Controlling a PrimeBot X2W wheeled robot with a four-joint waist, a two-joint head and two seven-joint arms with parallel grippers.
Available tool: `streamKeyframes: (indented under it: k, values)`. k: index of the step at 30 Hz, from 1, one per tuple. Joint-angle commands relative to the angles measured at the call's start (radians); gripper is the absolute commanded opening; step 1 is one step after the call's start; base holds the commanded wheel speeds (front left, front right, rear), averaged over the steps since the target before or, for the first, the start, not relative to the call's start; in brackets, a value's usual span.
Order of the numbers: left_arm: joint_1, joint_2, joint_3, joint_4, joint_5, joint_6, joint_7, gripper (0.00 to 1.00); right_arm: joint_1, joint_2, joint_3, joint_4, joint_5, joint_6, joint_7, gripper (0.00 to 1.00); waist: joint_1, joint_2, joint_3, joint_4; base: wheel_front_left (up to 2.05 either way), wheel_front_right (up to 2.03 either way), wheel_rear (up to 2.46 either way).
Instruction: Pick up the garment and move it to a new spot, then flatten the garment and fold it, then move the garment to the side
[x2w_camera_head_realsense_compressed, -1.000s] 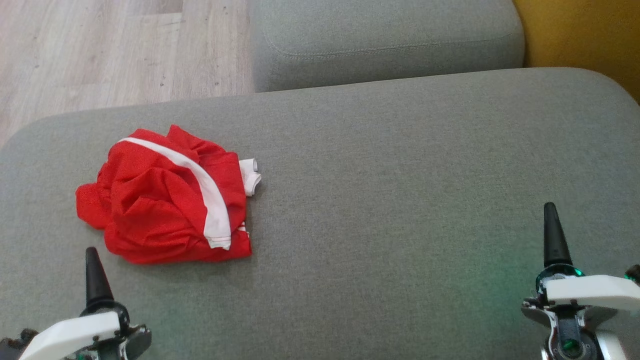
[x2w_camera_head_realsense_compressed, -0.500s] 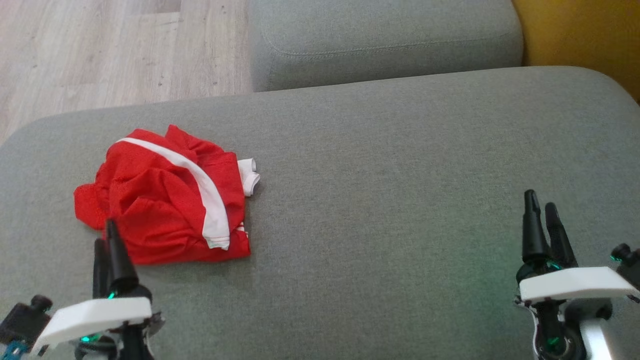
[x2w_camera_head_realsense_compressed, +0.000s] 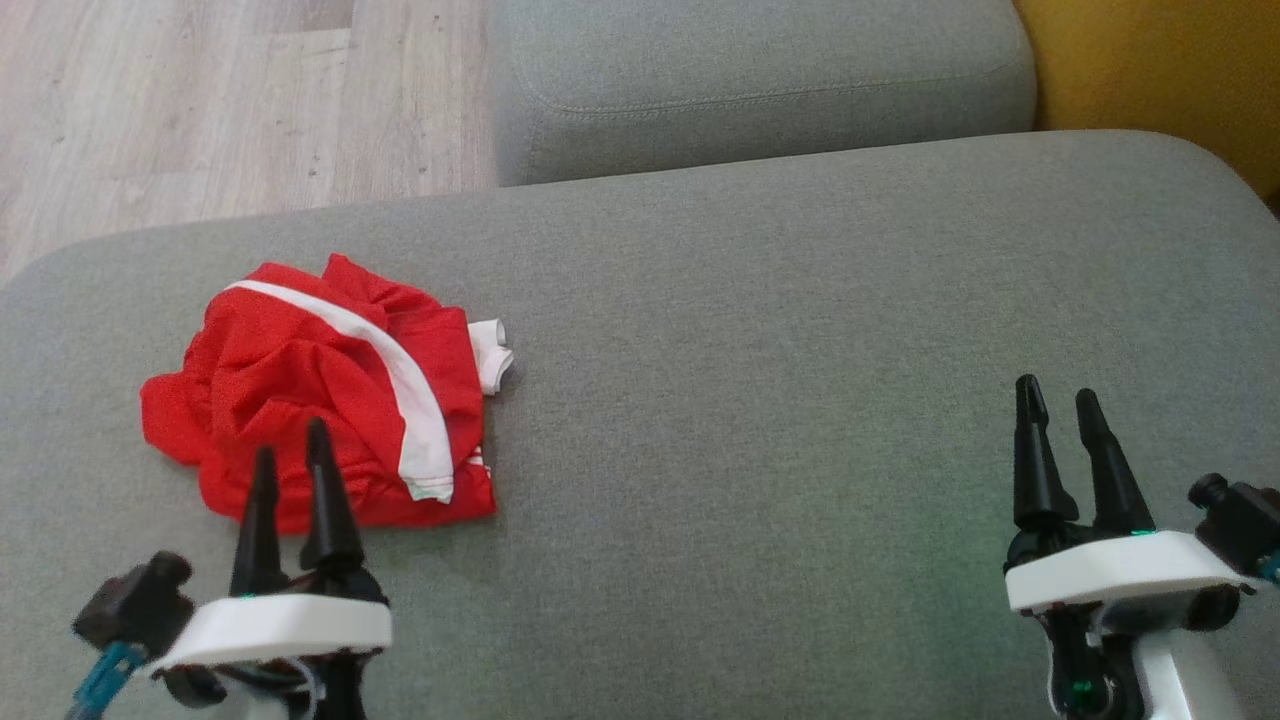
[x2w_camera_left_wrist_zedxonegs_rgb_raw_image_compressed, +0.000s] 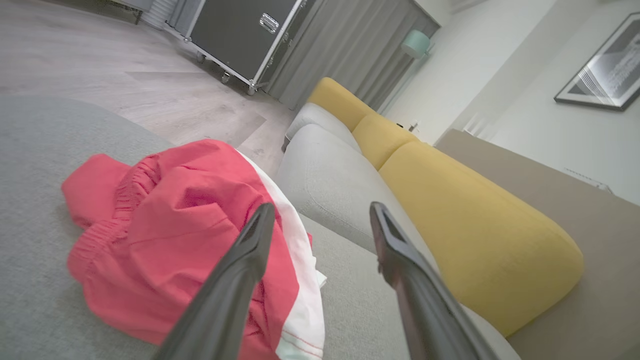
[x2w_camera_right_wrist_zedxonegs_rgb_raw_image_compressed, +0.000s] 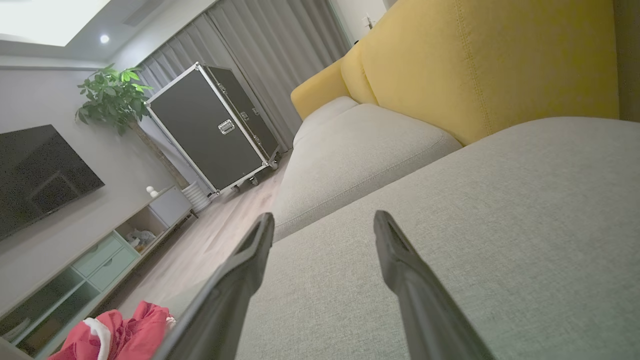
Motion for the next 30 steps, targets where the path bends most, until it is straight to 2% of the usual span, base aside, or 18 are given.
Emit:
streamKeyframes:
  k: [1, 15, 30]
  values:
    - [-0.024, 0.015, 0.008, -0.035, 0.033, -0.003, -0.011, 1.0, -0.053, -0.007, 0.02, -0.045, -0.032, 0.0, -0.013, 1.0, -0.0001, -0.0001, 0.0, 0.0, 0.0, 0.0, 0.0]
    - [-0.027, 0.062, -0.085, -0.017, 0.25, 0.049, -0.052, 1.0, -0.052, -0.008, 0.06, -0.053, -0.24, -0.001, -0.054, 1.0, -0.0001, -0.0001, -0.004, -0.005, 0.0, 0.0, 0.0]
    - [-0.025, 0.101, -0.16, -0.018, 0.421, 0.104, -0.096, 1.0, -0.05, -0.009, 0.09, -0.077, -0.462, -0.001, -0.099, 1.0, -0.0001, -0.0001, -0.006, -0.016, 0.0, 0.0, 0.0]
